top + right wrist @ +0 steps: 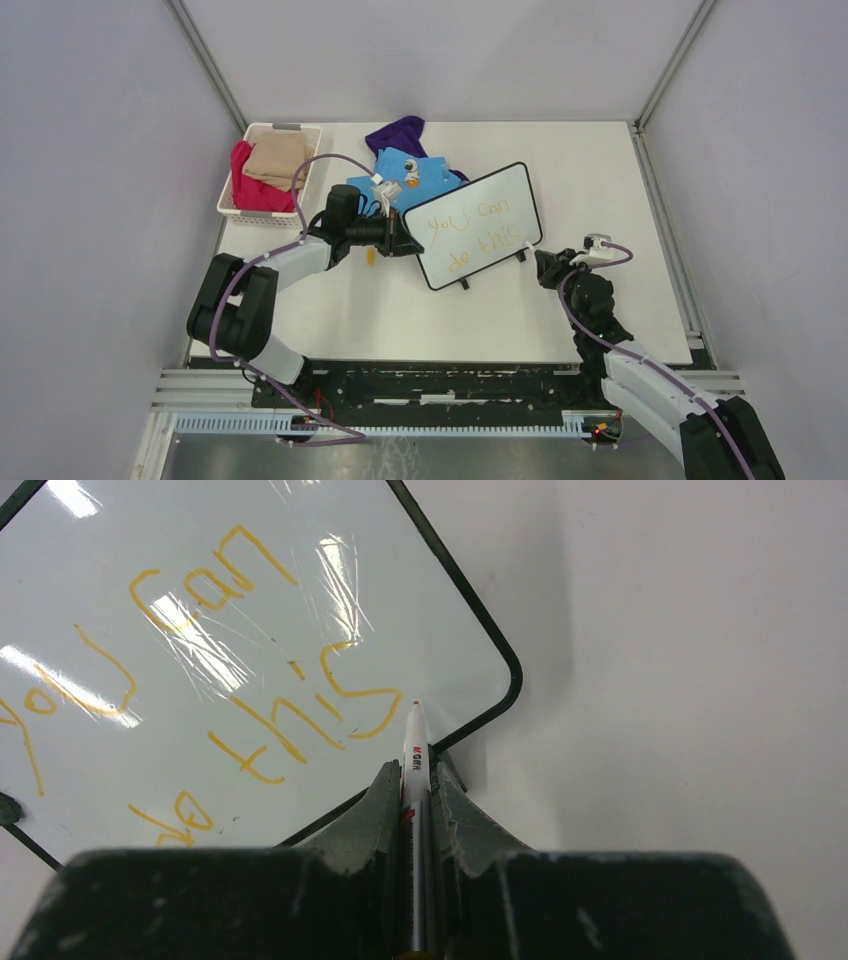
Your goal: Write a sentence on the whiteboard
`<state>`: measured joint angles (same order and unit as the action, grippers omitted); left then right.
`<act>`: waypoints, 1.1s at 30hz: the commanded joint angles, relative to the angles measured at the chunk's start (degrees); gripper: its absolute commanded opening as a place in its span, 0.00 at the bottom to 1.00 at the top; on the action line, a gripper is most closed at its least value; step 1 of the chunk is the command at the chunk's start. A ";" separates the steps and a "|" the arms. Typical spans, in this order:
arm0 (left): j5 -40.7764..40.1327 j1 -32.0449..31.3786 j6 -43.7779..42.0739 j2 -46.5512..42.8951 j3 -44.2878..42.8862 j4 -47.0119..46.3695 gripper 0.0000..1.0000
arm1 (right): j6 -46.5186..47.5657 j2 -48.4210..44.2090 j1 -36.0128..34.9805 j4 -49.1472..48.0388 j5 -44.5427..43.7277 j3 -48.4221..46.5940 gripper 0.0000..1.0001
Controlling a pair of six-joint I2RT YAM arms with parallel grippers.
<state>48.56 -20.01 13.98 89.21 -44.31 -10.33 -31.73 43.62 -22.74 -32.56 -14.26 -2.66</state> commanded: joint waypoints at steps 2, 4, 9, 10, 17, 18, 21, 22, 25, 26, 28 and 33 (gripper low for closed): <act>-4.70 -0.16 -2.10 2.66 0.15 5.49 0.02 | -0.94 1.05 1.14 -3.94 -0.35 -1.25 0.00; -4.61 -0.20 -2.08 2.65 0.19 5.49 0.02 | -1.13 1.64 1.37 -4.26 -0.13 -1.29 0.00; -4.45 -0.19 -2.05 2.71 0.19 5.49 0.02 | -1.59 2.49 1.73 -5.32 -0.05 -1.32 0.00; -4.50 -0.20 -2.06 2.69 0.15 5.49 0.02 | -1.64 2.72 1.83 -5.44 0.00 -1.39 0.00; -4.48 -0.20 -2.05 2.66 0.19 5.49 0.02 | -2.07 3.60 2.28 -6.49 0.34 -1.48 0.00; -4.52 -0.20 -2.08 2.71 0.16 5.49 0.02 | -2.14 3.68 2.30 -6.61 0.35 -1.48 0.00; -4.49 -0.20 -2.03 2.73 0.13 5.54 0.02 | -2.21 4.02 2.52 -6.92 0.65 -1.54 0.00; -4.52 -0.20 -1.98 2.73 0.13 5.58 0.02 | -2.23 4.26 2.58 -6.97 0.68 -1.64 0.00; -4.46 -0.20 -2.04 2.81 0.12 5.58 0.02 | -2.50 4.88 2.71 -7.48 0.79 -1.66 0.00; -4.45 -0.20 -2.06 2.81 0.14 5.58 0.02 | -2.62 5.11 2.77 -7.74 0.87 -1.74 0.00; -4.49 -0.20 -2.03 2.81 0.13 5.58 0.02 | -2.73 5.64 2.82 -8.20 1.30 -1.82 0.00; -4.46 -0.20 -2.03 2.79 0.19 5.58 0.02 | -2.91 6.69 2.88 -8.62 1.66 -1.82 0.00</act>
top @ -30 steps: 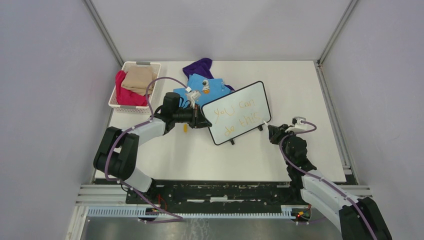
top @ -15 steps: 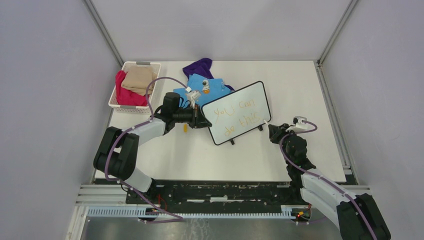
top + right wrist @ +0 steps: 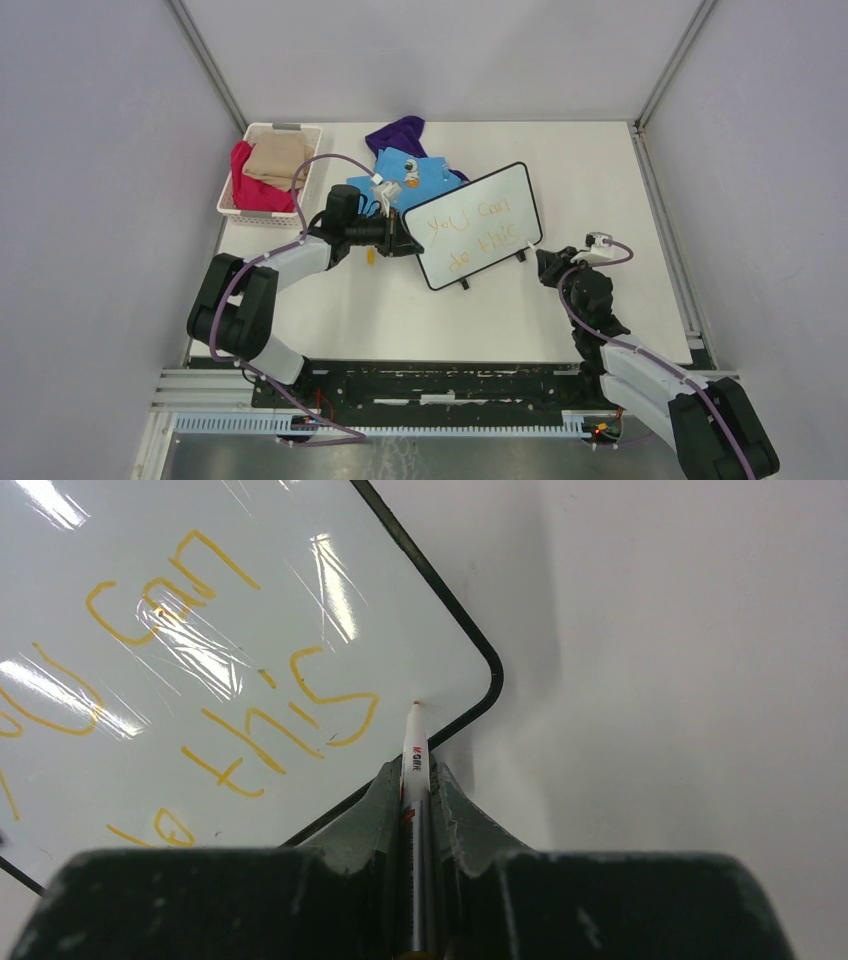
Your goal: Write a sentence on the whiteboard
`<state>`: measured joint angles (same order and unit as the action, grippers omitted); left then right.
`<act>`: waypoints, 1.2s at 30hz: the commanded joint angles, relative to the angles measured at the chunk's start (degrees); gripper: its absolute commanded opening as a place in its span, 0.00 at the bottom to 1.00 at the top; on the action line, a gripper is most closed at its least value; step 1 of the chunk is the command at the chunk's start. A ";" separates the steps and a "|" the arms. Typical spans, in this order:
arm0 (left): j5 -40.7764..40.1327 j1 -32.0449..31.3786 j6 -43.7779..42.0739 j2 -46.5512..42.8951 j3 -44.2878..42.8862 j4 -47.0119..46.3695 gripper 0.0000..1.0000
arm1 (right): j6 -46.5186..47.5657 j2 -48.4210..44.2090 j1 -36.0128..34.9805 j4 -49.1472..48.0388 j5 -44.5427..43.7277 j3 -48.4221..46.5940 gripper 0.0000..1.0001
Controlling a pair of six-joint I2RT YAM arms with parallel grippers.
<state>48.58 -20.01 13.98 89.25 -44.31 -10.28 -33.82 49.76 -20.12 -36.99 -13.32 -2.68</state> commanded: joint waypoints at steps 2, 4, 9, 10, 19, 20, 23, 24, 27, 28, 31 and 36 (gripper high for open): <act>-4.58 -0.19 -2.04 2.70 0.13 5.54 0.02 | -0.87 0.79 0.26 -4.34 0.80 -1.72 0.00; -4.48 -0.23 -2.09 2.68 0.19 5.54 0.02 | -0.81 1.04 0.39 -4.38 0.87 -1.67 0.00; -4.46 -0.29 -2.04 2.73 0.15 5.60 0.02 | -0.81 1.97 0.56 -4.60 1.08 -1.61 0.00; -4.53 -0.29 -2.16 2.62 0.17 5.62 0.02 | -0.87 2.14 0.62 -4.61 1.19 -1.63 0.00; -4.61 -0.29 -2.19 2.51 0.19 5.63 0.02 | -0.55 2.83 0.94 -3.70 0.56 -1.28 0.00; -4.55 -0.31 -2.19 2.51 0.19 5.63 0.02 | -0.57 2.81 0.97 -3.42 0.36 -1.35 0.00; -4.61 -0.38 -2.12 2.55 0.19 5.63 0.02 | -0.55 2.92 1.13 -2.38 -0.04 -1.61 0.00; -4.56 -0.38 -2.19 2.55 0.19 5.63 0.02 | -0.55 2.90 1.15 -2.35 -0.08 -1.56 0.00; -4.60 -0.36 -2.13 2.52 0.13 5.63 0.02 | -0.61 2.90 1.19 -2.36 0.18 -1.60 0.00; -4.61 -0.36 -2.11 2.57 0.14 5.63 0.02 | -0.58 2.93 1.25 -2.31 0.22 -1.58 0.00; -4.60 -0.34 -2.17 2.59 0.11 5.79 0.02 | -0.67 2.77 1.31 -2.48 0.91 -1.50 0.00; -5.04 -0.38 -2.15 2.46 0.02 5.84 0.02 | -1.27 -1.48 1.24 -0.33 2.33 -1.62 0.00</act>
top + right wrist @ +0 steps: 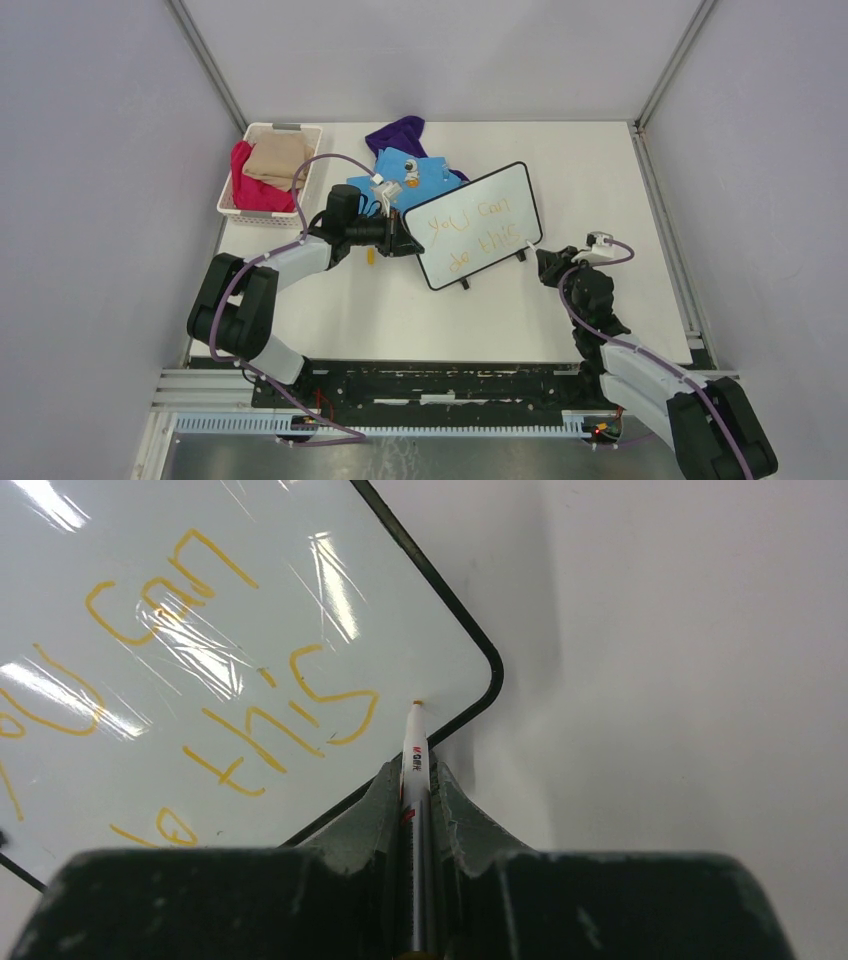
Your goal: Write a sentence on the whiteboard
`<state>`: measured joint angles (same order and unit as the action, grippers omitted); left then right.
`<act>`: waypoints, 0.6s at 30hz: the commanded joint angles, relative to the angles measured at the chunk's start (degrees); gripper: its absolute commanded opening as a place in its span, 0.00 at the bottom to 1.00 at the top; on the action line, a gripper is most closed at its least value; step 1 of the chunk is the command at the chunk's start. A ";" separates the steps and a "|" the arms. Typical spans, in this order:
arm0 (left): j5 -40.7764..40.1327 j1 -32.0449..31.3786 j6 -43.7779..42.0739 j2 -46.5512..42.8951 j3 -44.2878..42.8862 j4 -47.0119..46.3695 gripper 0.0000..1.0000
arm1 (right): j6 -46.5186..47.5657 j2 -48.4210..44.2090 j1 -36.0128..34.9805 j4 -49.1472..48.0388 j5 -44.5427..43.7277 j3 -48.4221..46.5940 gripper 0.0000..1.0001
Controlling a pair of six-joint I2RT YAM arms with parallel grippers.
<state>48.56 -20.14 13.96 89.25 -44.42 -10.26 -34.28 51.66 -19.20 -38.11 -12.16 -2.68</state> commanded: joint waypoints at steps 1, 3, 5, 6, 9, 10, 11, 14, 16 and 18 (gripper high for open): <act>-5.10 -0.25 -2.10 2.43 0.04 5.94 0.02 | -1.15 -4.68 0.38 1.97 1.52 -1.84 0.00; -5.40 -0.25 -1.93 2.43 -0.03 6.04 0.02 | -2.45 -7.76 0.28 3.92 2.05 -1.76 0.00; -5.57 -0.25 -1.78 2.34 -0.11 6.13 0.02 | -3.45 -11.03 0.17 6.24 2.12 -1.63 0.00; -5.76 -0.24 -1.74 2.20 -0.07 6.06 0.02 | -3.74 -12.68 0.15 7.70 2.07 -1.71 0.00; -6.01 -0.18 -1.65 1.72 -0.13 6.05 0.02 | -3.81 -17.18 0.12 12.05 1.70 -2.31 0.00; -5.96 -0.22 -1.53 1.62 -0.14 5.97 0.02 | -3.68 -18.40 0.12 13.65 1.83 -2.67 0.00; -6.03 -0.25 -1.44 1.41 -0.14 5.89 0.02 | -3.31 -19.89 0.09 15.34 2.10 -3.24 0.00; -6.05 -0.25 -1.22 0.82 -0.20 5.70 0.03 | -1.37 -23.53 0.12 20.68 2.91 -5.45 0.00; -6.38 -0.25 -0.98 0.54 -0.22 5.63 0.05 | 0.18 -26.17 0.10 23.79 3.91 -6.74 0.00; -6.62 -0.25 -0.58 0.48 -0.23 5.60 0.11 | 1.49 -27.97 0.10 26.90 5.10 -8.10 0.00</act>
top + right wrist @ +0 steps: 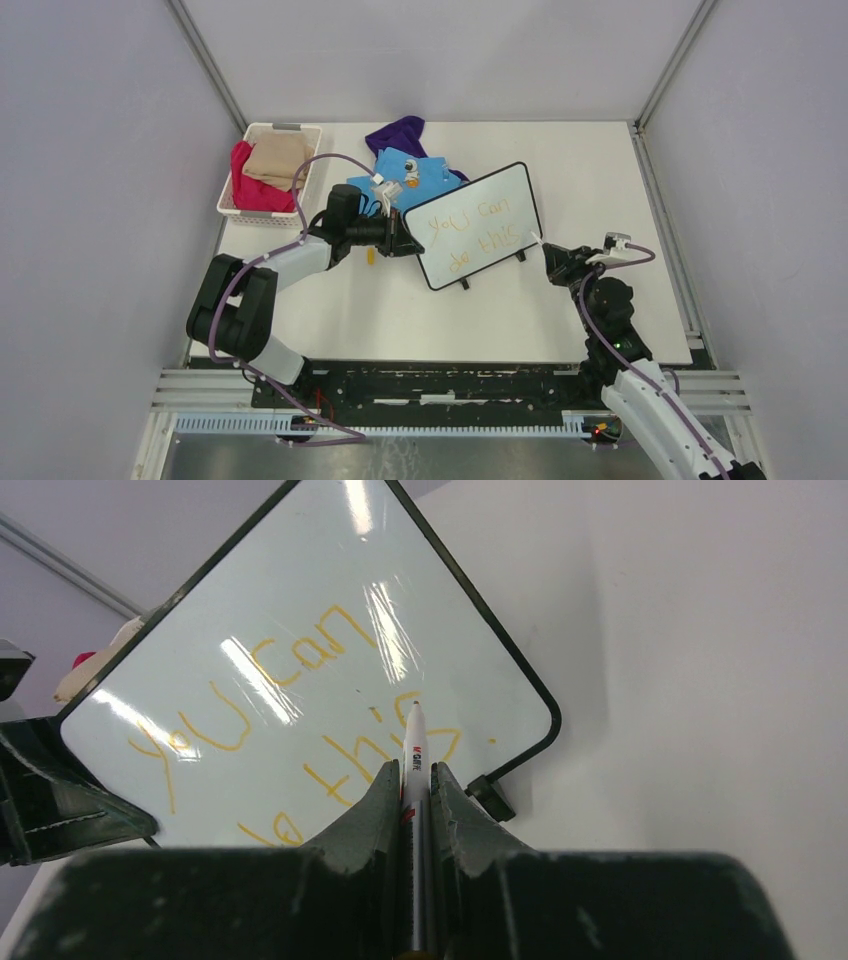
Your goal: Write a sentence on the whiteboard
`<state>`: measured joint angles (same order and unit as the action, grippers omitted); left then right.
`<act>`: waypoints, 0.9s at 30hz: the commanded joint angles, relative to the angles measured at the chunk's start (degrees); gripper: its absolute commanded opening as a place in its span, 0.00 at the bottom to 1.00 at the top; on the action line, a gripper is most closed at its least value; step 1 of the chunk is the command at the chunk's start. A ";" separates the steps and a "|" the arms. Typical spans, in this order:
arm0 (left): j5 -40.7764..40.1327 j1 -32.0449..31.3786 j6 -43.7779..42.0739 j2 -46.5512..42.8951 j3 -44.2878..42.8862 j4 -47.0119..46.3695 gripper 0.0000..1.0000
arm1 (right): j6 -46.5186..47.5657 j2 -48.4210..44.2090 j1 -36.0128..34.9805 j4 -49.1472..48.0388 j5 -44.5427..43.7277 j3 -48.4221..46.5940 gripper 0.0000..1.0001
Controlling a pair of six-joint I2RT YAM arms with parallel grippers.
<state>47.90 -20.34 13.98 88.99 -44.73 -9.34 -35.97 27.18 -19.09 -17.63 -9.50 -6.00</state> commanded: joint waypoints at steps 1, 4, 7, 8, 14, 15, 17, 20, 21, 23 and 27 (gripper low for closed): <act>-6.17 -0.05 -0.27 0.75 0.04 4.69 0.13 | 3.77 -4.07 -0.11 7.77 3.05 -5.35 0.00; -6.49 -0.05 0.36 0.58 0.17 4.52 0.23 | 4.51 -4.99 -0.35 10.55 4.45 -6.53 0.00; -6.71 -0.05 0.83 0.04 0.33 4.32 0.30 | 4.98 -5.80 -0.59 11.53 5.53 -6.85 0.00; -6.78 -0.01 0.94 -0.11 0.42 4.26 0.31 | 5.32 -5.82 -0.59 11.73 5.82 -7.12 0.00; -7.63 0.03 1.97 -1.58 0.66 4.22 0.38 | 5.59 -5.78 -0.56 12.00 8.37 -8.99 0.00; -7.90 0.01 2.13 -2.12 0.80 4.24 0.40 | 5.89 -5.80 -0.58 12.16 8.55 -9.45 0.00; -8.19 0.02 2.34 -3.10 1.13 4.31 0.55 | 6.32 -5.73 -0.57 12.68 8.97 -10.23 0.00; -8.95 0.01 2.70 -4.86 1.58 4.66 0.66 | 6.65 -5.48 -0.63 12.97 9.34 -11.07 0.00; -9.35 0.04 2.81 -5.55 1.70 4.87 0.71 | 6.72 -5.47 -0.64 13.05 9.33 -11.18 0.00; -10.30 0.01 2.98 -6.98 1.95 5.43 0.82 | 6.89 -5.46 -0.75 13.21 9.33 -11.40 0.00; -15.54 0.03 4.03 -12.20 1.16 9.84 0.99 | 8.86 -5.69 -1.02 14.56 11.51 -13.25 0.00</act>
<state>37.93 -20.34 15.75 83.42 -42.68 -2.57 -29.63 21.85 -19.51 -3.16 -0.01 -15.09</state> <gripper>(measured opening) 0.933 0.168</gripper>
